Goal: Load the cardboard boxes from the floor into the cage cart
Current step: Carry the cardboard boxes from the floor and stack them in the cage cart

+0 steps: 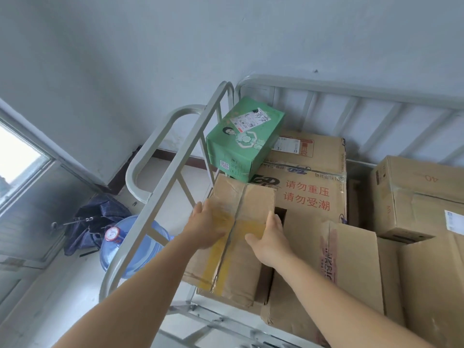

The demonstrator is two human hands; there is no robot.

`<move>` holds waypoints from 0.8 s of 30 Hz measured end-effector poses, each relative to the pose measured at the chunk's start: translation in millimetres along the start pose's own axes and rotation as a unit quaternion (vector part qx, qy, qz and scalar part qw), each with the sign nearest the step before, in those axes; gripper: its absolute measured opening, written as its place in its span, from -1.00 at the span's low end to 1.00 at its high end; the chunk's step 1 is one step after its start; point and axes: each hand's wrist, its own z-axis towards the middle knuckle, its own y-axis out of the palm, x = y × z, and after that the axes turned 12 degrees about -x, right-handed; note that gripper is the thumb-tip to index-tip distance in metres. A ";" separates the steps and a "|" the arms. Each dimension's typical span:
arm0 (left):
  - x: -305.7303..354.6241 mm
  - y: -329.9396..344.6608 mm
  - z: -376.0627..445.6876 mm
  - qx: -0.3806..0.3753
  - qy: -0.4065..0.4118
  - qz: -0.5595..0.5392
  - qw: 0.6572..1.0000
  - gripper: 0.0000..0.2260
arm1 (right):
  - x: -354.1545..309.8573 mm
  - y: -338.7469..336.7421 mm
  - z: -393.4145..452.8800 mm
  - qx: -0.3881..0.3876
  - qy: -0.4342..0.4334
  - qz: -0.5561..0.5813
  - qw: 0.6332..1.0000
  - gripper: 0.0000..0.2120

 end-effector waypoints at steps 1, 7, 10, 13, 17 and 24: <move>8.2 -9.0 7.5 0.014 0.007 -0.005 1.000 -0.17 | -4.6 -11.4 6.6 0.009 -0.003 0.006 1.000 -0.15; 57.9 -67.5 77.2 0.070 0.033 -0.016 0.997 -0.21 | -45.4 -84.3 54.0 0.034 -0.034 0.047 0.998 -0.21; 75.0 -92.8 119.2 0.084 0.040 0.026 0.995 -0.21 | -63.6 -108.6 87.8 0.042 -0.056 0.054 0.996 -0.19; 86.5 -113.0 156.9 0.085 0.028 0.099 0.991 -0.13 | -76.2 -125.2 124.0 0.037 -0.066 0.057 0.996 -0.12; 90.9 -132.4 199.7 0.066 0.001 0.182 0.981 0.01 | -82.5 -136.9 166.1 0.012 -0.053 0.063 0.997 -0.09; 81.6 -151.1 223.3 -0.009 -0.040 0.147 0.988 0.18 | -76.6 -138.2 207.4 0.007 -0.063 0.104 0.993 -0.11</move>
